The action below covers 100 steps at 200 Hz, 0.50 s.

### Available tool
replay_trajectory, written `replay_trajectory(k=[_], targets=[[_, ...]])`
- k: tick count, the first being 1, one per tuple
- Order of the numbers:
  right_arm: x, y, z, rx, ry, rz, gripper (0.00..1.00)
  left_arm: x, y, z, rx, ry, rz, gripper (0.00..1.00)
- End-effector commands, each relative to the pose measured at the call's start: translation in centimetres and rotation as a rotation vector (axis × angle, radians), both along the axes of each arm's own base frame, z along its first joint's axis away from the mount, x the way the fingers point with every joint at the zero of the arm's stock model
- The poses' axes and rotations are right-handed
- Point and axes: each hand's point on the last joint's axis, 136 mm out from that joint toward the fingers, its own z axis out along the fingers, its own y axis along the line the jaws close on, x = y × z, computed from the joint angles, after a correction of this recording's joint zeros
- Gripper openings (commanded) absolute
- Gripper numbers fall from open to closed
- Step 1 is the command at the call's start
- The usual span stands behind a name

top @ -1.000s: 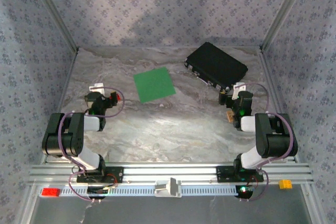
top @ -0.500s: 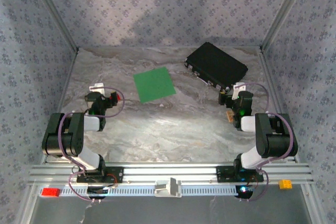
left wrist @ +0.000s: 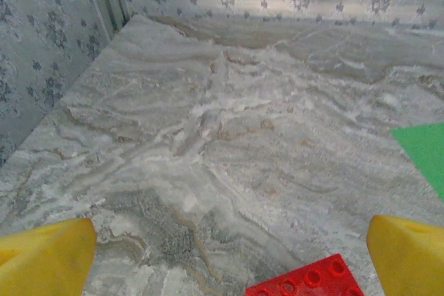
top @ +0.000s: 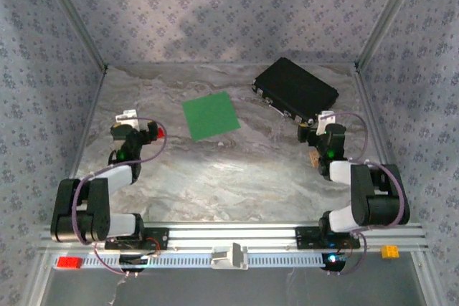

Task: Fold a paper plane with a square sheet of paper (pick it up from the middle)
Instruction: Move the square sheet of paper to the center of the table.

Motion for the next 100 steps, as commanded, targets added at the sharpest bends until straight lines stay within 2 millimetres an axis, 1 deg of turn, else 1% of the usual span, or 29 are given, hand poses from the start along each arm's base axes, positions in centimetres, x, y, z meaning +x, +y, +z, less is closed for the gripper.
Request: replay_trajectory(k=[1,13,28,38,44,56,61,70,79,89,96,100], targets=[[-0.1,-0.8,2.2,0.045,0.036,-0.057,0.99,-0.2,0.7,0.8,-0.056,0.045,0.057,1.00],[-0.4,-0.6,3.1,0.088,0.044,-0.067,0.99,0.0,0.8,1.6,-0.120,0.051,0.087,1.00],[-0.5,0.0,4.2,0.172,0.075,-0.067,0.99,0.4,0.9,1.9,-0.232,0.116,0.156,1.00],[-0.6,0.5,4.8,0.243,0.103,-0.073,0.99,0.8,0.3,1.9,-0.300,0.182,0.160,1.00],[-0.7,0.4,5.2,0.301,0.119,-0.113,0.99,1.2,-0.9,1.9,-0.337,0.227,0.105,1.00],[-1.2,0.3,5.1,0.417,0.189,-0.191,0.99,2.4,-3.8,2.3,-0.400,0.298,-0.039,1.00],[-1.2,0.9,5.3,0.460,0.217,-0.161,0.99,2.9,-4.7,2.3,-0.447,0.319,-0.071,1.00],[-1.4,2.8,5.3,0.527,0.278,-0.062,0.99,3.8,-6.6,2.2,-0.524,0.350,-0.152,1.00],[-1.5,4.0,5.4,0.599,0.324,-0.037,0.99,4.6,-8.5,2.1,-0.577,0.372,-0.218,1.00],[-1.6,5.2,5.5,0.666,0.350,-0.015,0.99,5.4,-10.4,1.8,-0.599,0.408,-0.267,0.99],[-1.7,5.8,5.7,0.693,0.356,-0.006,0.99,6.0,-11.7,1.8,-0.593,0.425,-0.298,1.00],[-1.7,6.3,5.7,0.703,0.359,0.007,0.99,6.2,-12.4,1.5,-0.584,0.445,-0.306,1.00]])
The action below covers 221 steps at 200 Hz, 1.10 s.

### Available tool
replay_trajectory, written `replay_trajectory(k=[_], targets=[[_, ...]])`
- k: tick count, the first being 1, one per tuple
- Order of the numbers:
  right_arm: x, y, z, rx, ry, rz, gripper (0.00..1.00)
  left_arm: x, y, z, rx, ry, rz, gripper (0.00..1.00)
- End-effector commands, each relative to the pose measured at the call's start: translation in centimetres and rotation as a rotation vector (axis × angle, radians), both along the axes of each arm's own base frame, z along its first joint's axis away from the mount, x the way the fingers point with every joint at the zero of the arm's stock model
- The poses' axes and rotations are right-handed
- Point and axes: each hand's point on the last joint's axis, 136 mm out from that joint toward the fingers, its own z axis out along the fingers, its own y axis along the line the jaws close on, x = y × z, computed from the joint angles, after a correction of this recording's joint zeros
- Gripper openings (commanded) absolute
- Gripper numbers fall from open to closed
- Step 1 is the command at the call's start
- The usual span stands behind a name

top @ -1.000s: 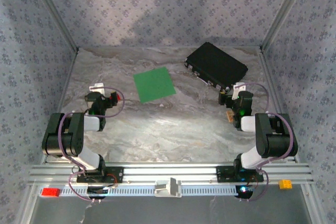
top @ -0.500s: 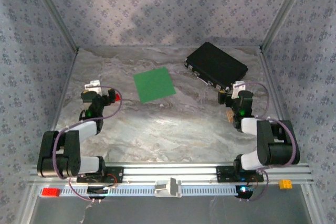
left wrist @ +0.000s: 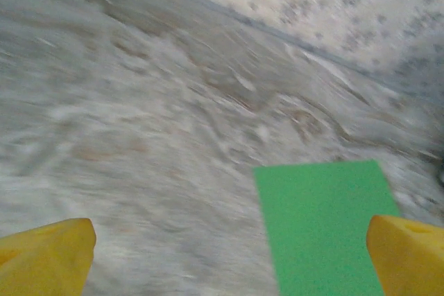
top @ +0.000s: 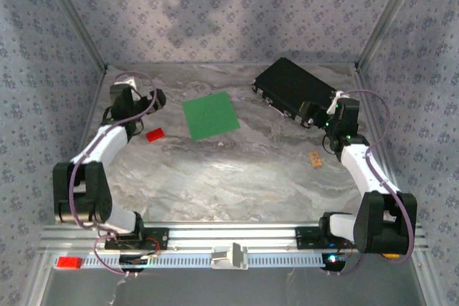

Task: Fold a paper plane with a square sheet of paper (pick it up from the middle)
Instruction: Move the square sheet of paper to the center of the table.

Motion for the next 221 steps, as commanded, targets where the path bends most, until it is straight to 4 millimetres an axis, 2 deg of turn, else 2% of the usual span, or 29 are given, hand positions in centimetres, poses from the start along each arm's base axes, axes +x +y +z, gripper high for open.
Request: replay_trajectory(k=[1,38,73,100,127,163,221], targets=[[-2.2,4.0,-2.0,0.234,0.176,0.078,0.99,-0.7,-6.2,-2.7,-0.139,0.184,-0.186,1.00],[-2.9,6.3,-2.6,0.239,0.193,0.119,0.99,1.1,-12.4,-5.8,-0.098,0.347,-0.312,0.98],[-3.6,7.3,-3.6,0.249,0.229,0.127,0.99,1.4,-16.6,-8.9,-0.090,0.472,-0.369,0.96],[-4.2,7.9,-4.2,0.253,0.255,0.134,0.99,0.8,-19.0,-10.8,-0.088,0.531,-0.414,0.95],[-4.5,8.3,-4.5,0.245,0.266,0.139,0.99,-0.1,-19.9,-12.4,-0.080,0.579,-0.431,0.94],[-5.0,8.5,-5.0,0.241,0.283,0.143,0.99,-2.6,-20.3,-14.1,-0.058,0.633,-0.471,0.91],[-5.8,9.0,-5.4,0.237,0.304,0.160,0.99,-10.1,-21.6,-16.0,0.017,0.695,-0.624,0.86]])
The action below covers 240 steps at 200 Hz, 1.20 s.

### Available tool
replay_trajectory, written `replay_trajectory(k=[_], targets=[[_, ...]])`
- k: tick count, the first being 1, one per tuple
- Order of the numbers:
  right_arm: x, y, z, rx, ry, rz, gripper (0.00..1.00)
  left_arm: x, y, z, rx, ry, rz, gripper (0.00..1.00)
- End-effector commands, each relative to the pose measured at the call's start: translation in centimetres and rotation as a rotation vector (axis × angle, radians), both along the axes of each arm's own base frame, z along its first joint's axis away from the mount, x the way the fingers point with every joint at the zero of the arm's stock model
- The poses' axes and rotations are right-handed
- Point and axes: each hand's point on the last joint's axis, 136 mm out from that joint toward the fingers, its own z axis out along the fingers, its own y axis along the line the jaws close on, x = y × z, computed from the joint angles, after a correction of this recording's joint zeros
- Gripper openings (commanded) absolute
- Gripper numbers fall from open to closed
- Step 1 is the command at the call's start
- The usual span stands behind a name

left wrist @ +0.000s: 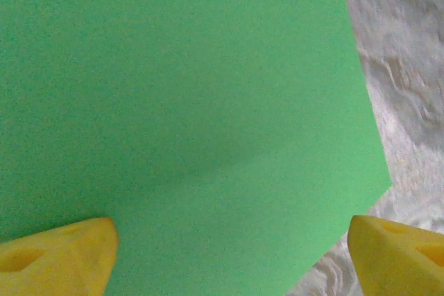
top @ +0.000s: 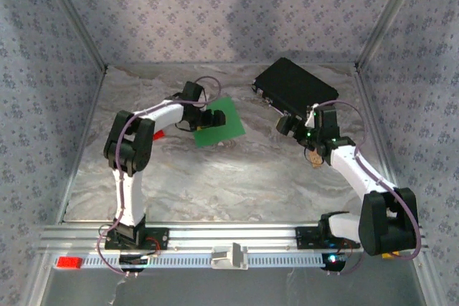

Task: Fold a paper plane with a square sheet of paper (pick it up from the middle)
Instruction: Move the square sheet of paper to the center of the table.

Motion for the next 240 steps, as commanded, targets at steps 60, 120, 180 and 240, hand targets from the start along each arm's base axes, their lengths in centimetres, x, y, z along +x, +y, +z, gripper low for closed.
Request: replay_trajectory(k=[60,120,180,240], targets=[[-2.1,1.3,-1.9,0.013,0.083,0.016,0.99,-11.9,-1.5,-1.2,0.115,0.057,-0.342,0.79],[-1.9,2.6,-1.8,0.012,0.079,0.033,0.99,-8.5,-1.9,4.0,0.085,-0.071,-0.167,0.80],[-2.1,3.2,-2.7,0.014,0.104,0.036,0.99,-7.7,-4.1,1.9,0.037,0.061,-0.074,0.79],[-2.3,3.2,-3.4,0.015,0.129,0.014,0.99,-9.9,-3.4,-1.6,0.133,0.134,-0.076,0.79]])
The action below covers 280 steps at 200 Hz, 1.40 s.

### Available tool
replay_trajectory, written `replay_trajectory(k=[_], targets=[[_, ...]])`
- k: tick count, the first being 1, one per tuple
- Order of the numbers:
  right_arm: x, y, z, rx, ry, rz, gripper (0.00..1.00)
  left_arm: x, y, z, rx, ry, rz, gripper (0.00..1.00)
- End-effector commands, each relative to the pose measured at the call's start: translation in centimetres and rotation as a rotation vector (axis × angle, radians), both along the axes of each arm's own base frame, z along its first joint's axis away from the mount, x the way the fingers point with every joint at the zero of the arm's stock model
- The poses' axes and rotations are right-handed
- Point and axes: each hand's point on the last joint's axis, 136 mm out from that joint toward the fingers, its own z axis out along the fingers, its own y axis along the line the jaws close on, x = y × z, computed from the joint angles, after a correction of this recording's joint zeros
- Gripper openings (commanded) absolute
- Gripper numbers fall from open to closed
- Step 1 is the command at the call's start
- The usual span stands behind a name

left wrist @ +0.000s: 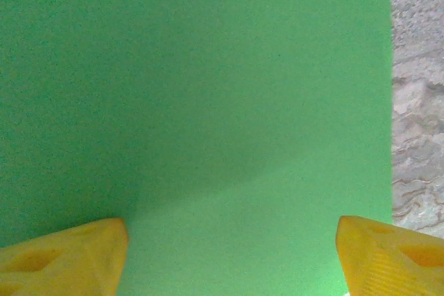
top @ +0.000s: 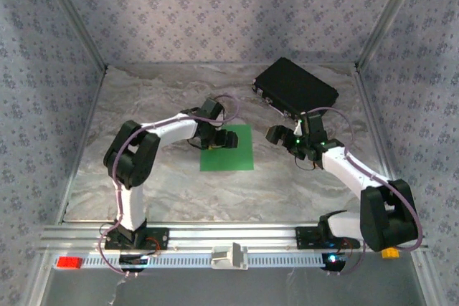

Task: Fold a paper plane with a square sheet of paper (pick it up from the middle)
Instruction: Move the square sheet of paper to the center of the table, then first fold the square sheet of paper in half at the center of the table.

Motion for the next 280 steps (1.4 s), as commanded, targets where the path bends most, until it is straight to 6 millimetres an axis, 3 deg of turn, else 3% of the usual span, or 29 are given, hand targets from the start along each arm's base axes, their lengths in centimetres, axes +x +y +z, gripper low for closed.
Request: replay_trajectory(k=[1,47,78,124,152,174,212,280], targets=[[0.0,-0.2,-0.4,-0.005,0.013,-0.029,0.99,-1.6,0.6,-1.2,0.047,0.051,0.008,0.79],[-0.1,-0.5,-0.3,-0.022,0.008,-0.043,0.99,-5.2,1.4,-2.3,0.099,0.075,-0.085,0.78],[-0.1,-1.1,0.0,-0.047,-0.002,-0.064,0.99,-6.8,2.3,-1.7,0.129,0.045,-0.152,0.76],[0.1,-2.1,1.0,-0.067,-0.008,-0.133,0.99,-4.9,2.2,1.8,0.128,-0.015,-0.040,0.78],[0.1,-1.3,2.1,-0.019,-0.031,-0.108,0.99,-3.9,1.9,3.0,0.156,-0.001,0.088,0.80],[0.1,-0.7,2.6,0.010,-0.044,-0.077,0.99,-4.1,1.0,2.6,0.172,0.055,0.132,0.81],[0.0,-1.0,2.8,-0.018,-0.047,-0.071,0.99,-5.0,1.1,1.0,0.341,0.105,0.120,0.88],[-0.4,-1.3,2.5,-0.028,-0.048,-0.076,0.99,-4.8,1.0,0.2,0.433,0.104,0.104,0.94]])
